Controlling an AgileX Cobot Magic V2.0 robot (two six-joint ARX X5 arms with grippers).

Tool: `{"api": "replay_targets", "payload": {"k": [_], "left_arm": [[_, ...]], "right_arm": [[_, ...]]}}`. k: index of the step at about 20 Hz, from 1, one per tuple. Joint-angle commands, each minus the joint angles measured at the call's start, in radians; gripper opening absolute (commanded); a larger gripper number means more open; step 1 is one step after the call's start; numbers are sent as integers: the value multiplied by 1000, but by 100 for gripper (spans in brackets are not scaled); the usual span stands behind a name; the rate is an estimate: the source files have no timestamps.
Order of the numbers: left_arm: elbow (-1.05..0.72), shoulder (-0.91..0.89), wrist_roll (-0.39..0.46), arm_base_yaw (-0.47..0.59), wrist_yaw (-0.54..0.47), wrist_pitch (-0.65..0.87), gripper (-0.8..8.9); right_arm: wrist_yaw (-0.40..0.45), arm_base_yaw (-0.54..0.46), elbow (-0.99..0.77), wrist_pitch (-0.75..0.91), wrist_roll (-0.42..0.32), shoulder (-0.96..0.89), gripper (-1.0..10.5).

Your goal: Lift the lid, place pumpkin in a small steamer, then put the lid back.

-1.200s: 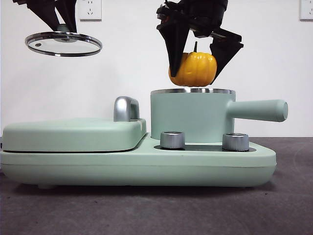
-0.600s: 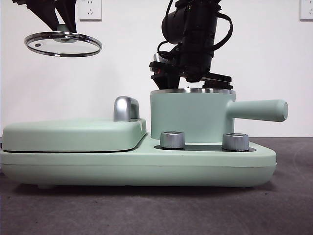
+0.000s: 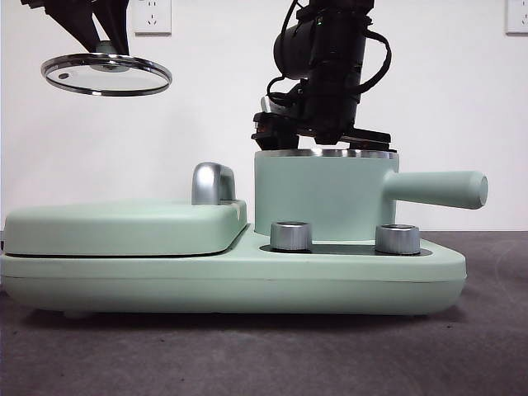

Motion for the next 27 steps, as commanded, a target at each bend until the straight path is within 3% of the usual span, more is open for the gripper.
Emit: {"api": "replay_targets", "payload": {"k": [1,5,10,16,23,27], "left_arm": [[32,-5,-4,-3,4,24,15],[32,-4,-5,-3,4,27,15],[32,-4,-5,-7,6,27,15],[32,-4,-5,-14,6,16,15],[32,-4,-4,-142,7,17,15],[32,-4,10,-275,6,25,15]], "right_arm": [[6,3,19,-8,10,31,498],[23,2,46,-29,11,27,498],[56,0,211,-118,10,-47,498],[80,12,196,-176,18,-329,497],[137,105,-275,-159,27,-850,497],[124,169,-665,24,126,-1213,497]]}}
